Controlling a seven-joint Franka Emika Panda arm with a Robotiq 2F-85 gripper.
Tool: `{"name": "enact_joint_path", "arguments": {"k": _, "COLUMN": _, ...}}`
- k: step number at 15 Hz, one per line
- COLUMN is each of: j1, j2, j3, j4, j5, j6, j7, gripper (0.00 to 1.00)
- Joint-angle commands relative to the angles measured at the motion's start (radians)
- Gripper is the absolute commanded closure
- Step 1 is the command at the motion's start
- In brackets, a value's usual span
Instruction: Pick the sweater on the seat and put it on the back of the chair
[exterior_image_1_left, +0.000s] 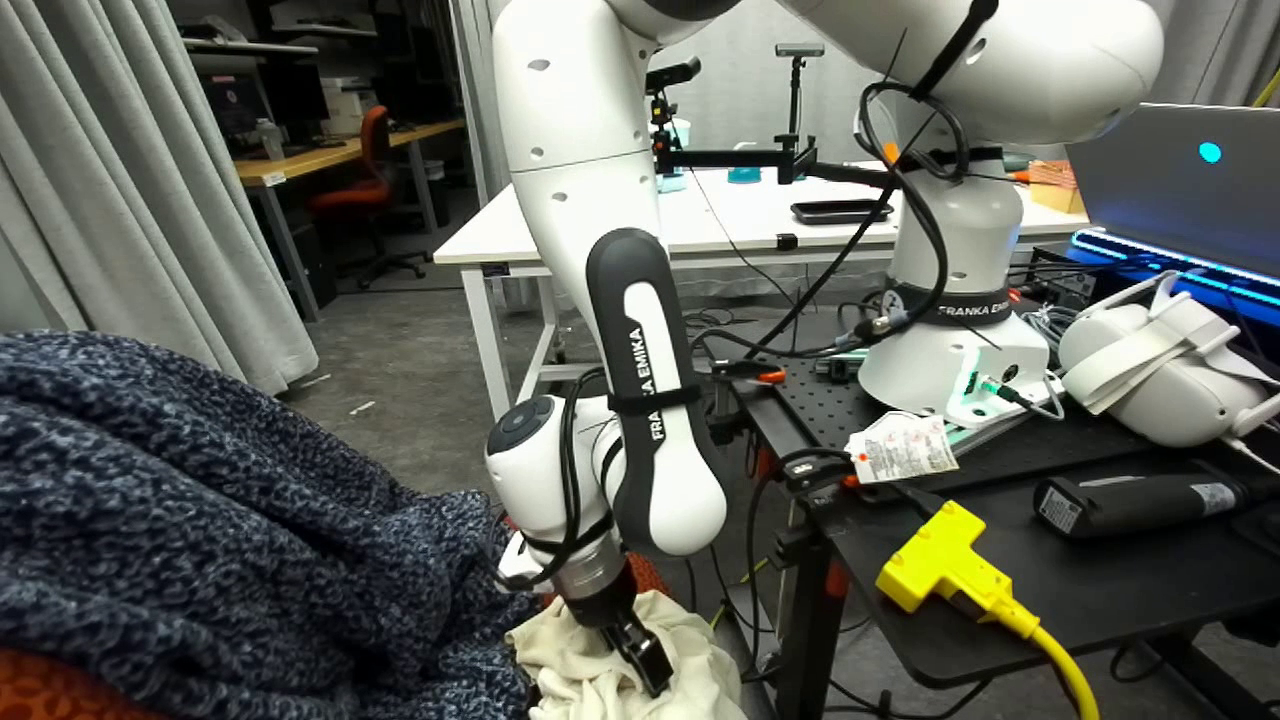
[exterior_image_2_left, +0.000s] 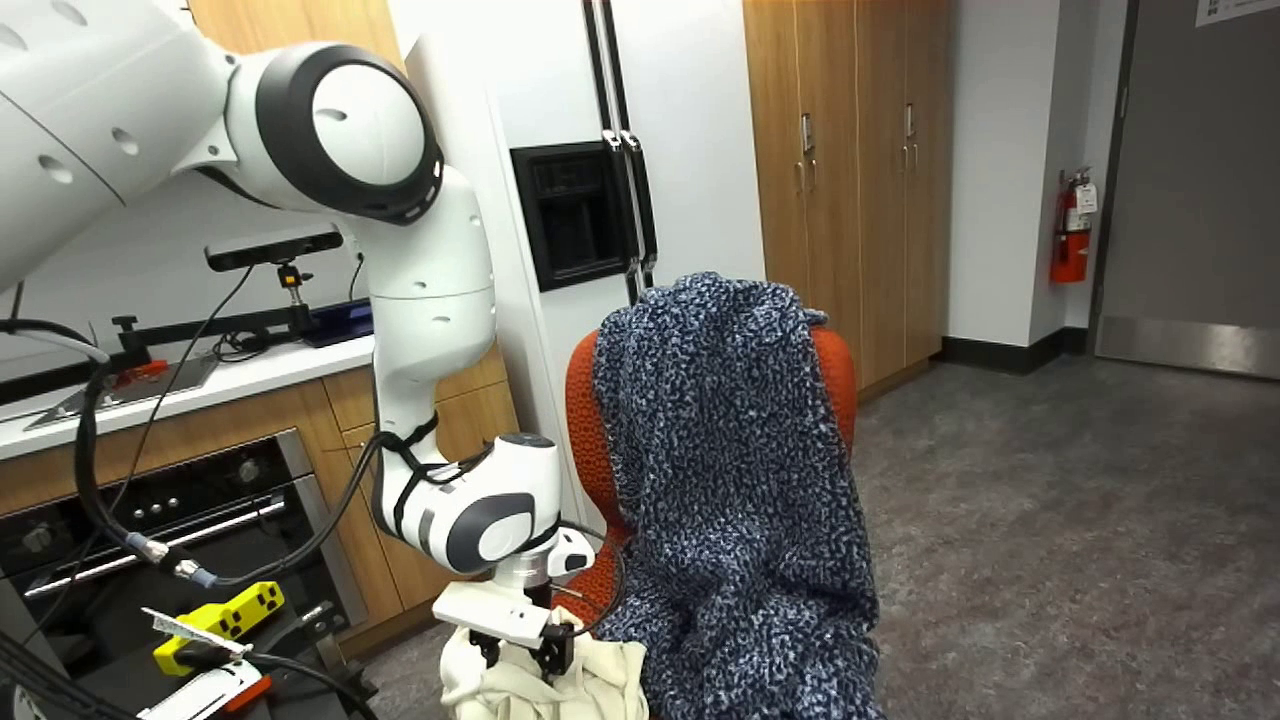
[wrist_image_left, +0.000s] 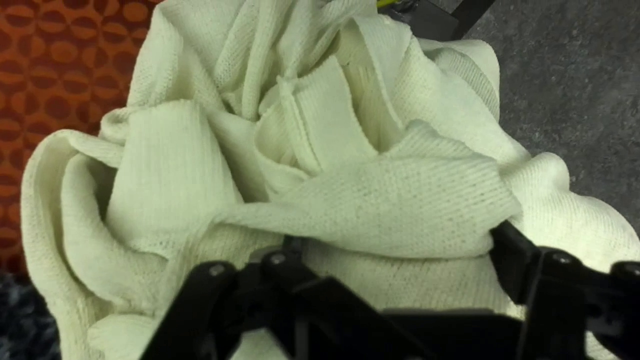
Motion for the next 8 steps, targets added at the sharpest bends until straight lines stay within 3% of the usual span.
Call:
{"name": "enact_joint_path", "arguments": {"k": 1, "j1": -0.012, "j2": 0.019, "j3": -0.012, "j4": 0.028, "j5": -0.029, "j6": 0.011, "j7": 0.025, "gripper": 0.44}}
{"name": "enact_joint_path", "arguments": {"k": 8, "j1": -0.003, "j2": -0.145, "j3": -0.036, "j4": -0.041, "j5": -0.024, "j6": -0.049, "j7": 0.054, "gripper": 0.97}}
